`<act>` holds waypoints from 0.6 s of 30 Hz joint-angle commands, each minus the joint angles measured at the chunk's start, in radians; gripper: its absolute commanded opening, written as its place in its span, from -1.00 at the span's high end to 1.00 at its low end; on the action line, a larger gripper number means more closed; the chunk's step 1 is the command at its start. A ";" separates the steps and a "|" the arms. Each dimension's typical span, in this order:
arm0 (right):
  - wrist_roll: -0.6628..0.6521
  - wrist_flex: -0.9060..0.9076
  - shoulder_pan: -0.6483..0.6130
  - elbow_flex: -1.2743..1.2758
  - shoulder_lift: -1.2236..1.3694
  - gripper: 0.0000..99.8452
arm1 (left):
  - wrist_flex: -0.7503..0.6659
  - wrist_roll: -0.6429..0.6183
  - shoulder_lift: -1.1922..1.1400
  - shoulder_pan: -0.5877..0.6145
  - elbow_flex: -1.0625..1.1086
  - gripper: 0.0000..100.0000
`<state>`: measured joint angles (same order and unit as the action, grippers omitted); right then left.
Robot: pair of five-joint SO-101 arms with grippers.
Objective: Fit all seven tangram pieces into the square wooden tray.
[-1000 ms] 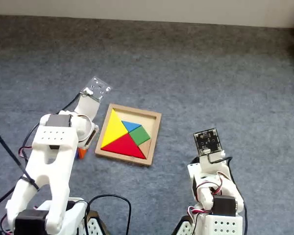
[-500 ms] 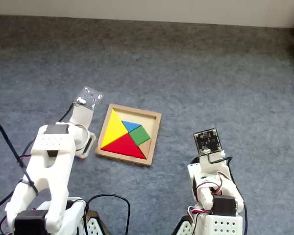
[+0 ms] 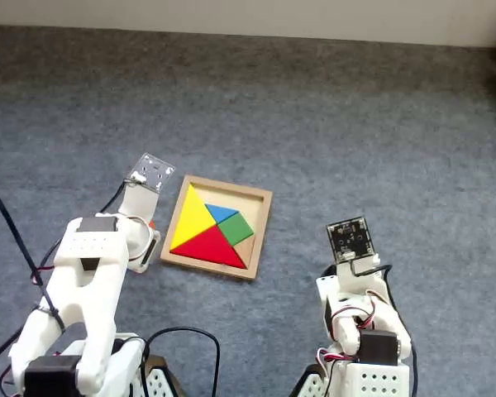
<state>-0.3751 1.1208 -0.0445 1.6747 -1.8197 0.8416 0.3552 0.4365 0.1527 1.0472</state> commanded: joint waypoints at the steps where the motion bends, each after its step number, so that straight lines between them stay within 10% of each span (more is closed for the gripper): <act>1: -0.012 -0.015 0.015 0.114 -0.016 0.85 | -0.009 -0.008 0.027 0.005 -0.004 0.54; 18: -0.012 -0.013 0.015 0.114 -0.016 0.85 | 0.054 0.064 -0.081 -0.047 -0.067 0.65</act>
<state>-0.3751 1.1208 -0.0445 1.6747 -1.8197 0.8692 0.4074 0.3966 0.1343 1.0426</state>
